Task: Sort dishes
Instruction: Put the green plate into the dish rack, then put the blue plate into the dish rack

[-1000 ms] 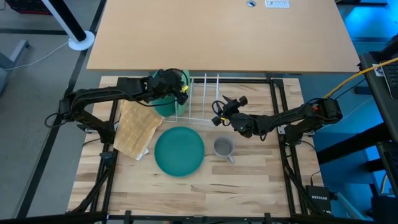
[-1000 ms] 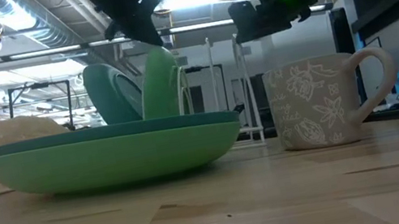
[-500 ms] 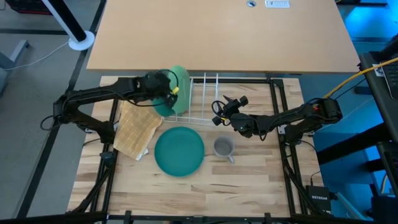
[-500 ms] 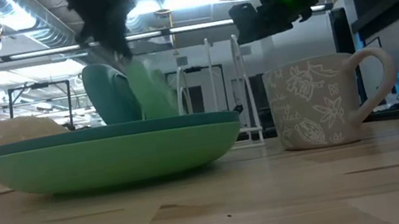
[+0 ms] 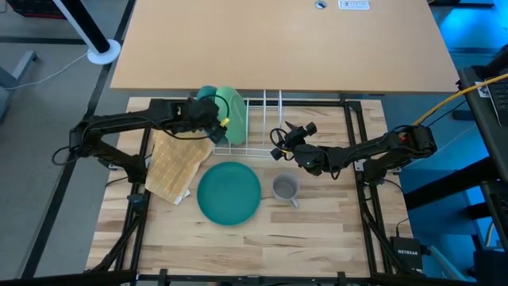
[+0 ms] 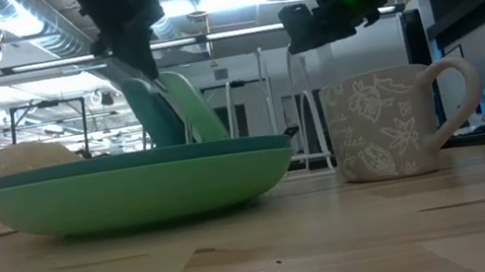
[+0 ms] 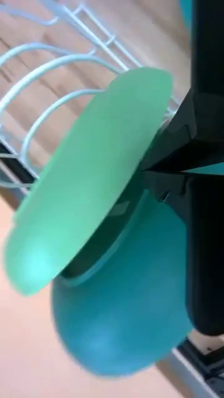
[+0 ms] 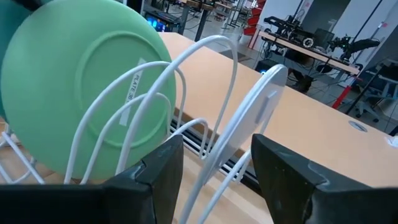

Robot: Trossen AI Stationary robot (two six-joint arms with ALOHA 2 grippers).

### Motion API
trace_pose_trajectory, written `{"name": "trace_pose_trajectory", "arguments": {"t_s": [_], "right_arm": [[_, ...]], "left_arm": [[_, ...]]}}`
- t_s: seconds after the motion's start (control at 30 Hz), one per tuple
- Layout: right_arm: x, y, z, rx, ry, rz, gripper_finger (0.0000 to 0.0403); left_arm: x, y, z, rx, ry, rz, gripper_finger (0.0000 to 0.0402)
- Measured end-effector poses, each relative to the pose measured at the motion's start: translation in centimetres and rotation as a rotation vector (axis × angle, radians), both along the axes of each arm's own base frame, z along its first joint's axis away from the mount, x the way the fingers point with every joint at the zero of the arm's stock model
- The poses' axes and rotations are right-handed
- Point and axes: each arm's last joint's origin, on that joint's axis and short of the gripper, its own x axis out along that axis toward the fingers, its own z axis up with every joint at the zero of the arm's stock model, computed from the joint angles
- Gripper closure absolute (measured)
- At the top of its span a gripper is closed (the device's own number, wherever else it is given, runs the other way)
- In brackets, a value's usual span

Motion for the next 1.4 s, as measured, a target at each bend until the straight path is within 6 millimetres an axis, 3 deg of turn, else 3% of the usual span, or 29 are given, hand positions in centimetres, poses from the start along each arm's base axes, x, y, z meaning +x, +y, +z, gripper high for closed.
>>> {"name": "trace_pose_trajectory", "arguments": {"t_s": [0.37, 0.5, 0.63, 1.03, 1.27, 1.4], "right_arm": [[0.0, 0.0, 0.0, 0.0, -0.003, 0.003, 0.0207], [0.0, 0.0, 0.0, 0.0, -0.003, 0.003, 0.0207], [0.0, 0.0, 0.0, 0.0, -0.003, 0.003, 0.0207], [0.1, 1.0, 0.1, 0.01, 0.003, 0.085, 0.0207], [0.1, 1.8, 0.1, -0.006, 0.02, 0.117, 0.0207], [0.1, 1.8, 0.0, -0.034, 0.075, 0.132, 0.0207]], "left_arm": [[-1.3, -1.5, 2.7, 0.068, -0.111, -0.08, 0.04], [-2.1, -3.5, 3.7, 0.052, -0.155, -0.169, 0.04], [-1.8, -6.8, 3.7, -0.03, -0.186, -0.306, 0.04], [-0.3, -17.4, -1.0, -0.273, -0.096, -0.517, 0.04], [1.3, -20.6, -3.2, -0.422, -0.082, -0.553, 0.0397], [2.2, -21.6, -4.9, -0.44, -0.034, -0.559, 0.036]]}}
